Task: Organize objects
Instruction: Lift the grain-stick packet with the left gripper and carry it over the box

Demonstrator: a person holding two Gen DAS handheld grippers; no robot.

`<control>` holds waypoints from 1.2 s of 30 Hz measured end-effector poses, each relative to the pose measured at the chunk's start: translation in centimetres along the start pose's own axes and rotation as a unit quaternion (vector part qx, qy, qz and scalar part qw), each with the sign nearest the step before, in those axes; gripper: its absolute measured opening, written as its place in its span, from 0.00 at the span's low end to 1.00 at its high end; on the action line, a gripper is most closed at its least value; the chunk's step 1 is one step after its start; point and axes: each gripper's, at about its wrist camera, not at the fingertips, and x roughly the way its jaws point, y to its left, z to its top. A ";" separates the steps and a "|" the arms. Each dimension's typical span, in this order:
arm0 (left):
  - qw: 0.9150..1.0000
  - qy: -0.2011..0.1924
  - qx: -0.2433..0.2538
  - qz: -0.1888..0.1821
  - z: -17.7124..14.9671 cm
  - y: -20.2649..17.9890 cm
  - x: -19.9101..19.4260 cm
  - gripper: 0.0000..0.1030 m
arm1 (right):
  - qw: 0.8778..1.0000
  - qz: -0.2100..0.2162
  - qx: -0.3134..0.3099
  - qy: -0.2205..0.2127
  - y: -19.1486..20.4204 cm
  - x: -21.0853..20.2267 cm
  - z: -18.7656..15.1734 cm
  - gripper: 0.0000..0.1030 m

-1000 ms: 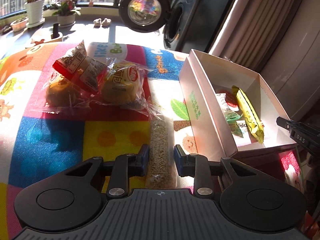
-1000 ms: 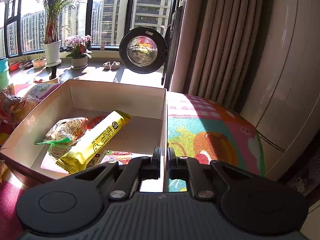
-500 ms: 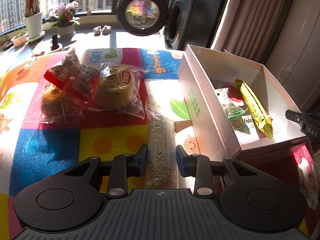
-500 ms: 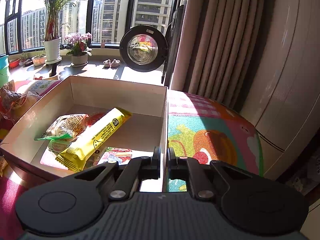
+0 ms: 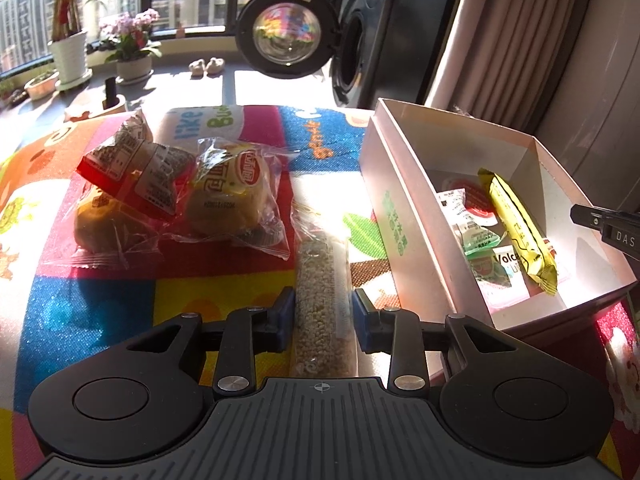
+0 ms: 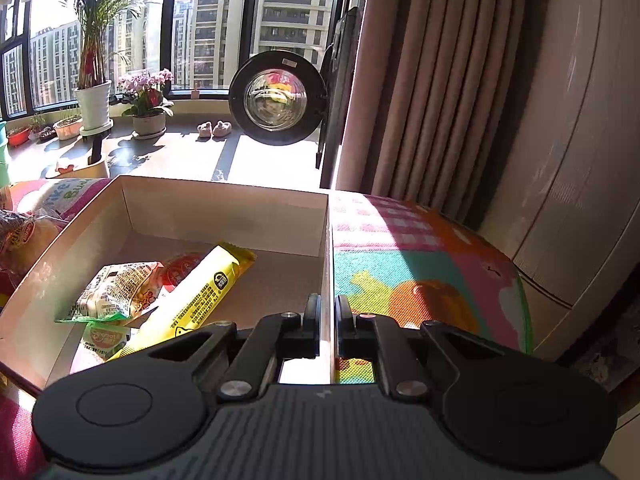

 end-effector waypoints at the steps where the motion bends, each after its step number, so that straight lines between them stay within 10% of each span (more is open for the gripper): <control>1: 1.000 0.000 0.000 0.000 0.0 0.0 0.0 0.34 | 1.000 -0.003 -0.004 -0.001 0.1 0.0 0.0 0.08; 18: 0.999 0.017 0.018 -0.032 -3.4 1.0 -4.4 0.31 | 1.000 0.010 0.001 -0.007 -0.7 -0.6 -1.1 0.05; 25: 0.992 -0.068 0.030 -0.101 2.4 -2.3 -9.1 0.31 | 1.000 0.020 0.017 -0.012 -1.2 -0.6 -1.2 0.05; 36: 0.972 0.002 -0.056 -0.227 8.3 -10.3 0.6 0.31 | 0.999 0.035 0.029 -0.013 -1.7 -0.5 -1.3 0.05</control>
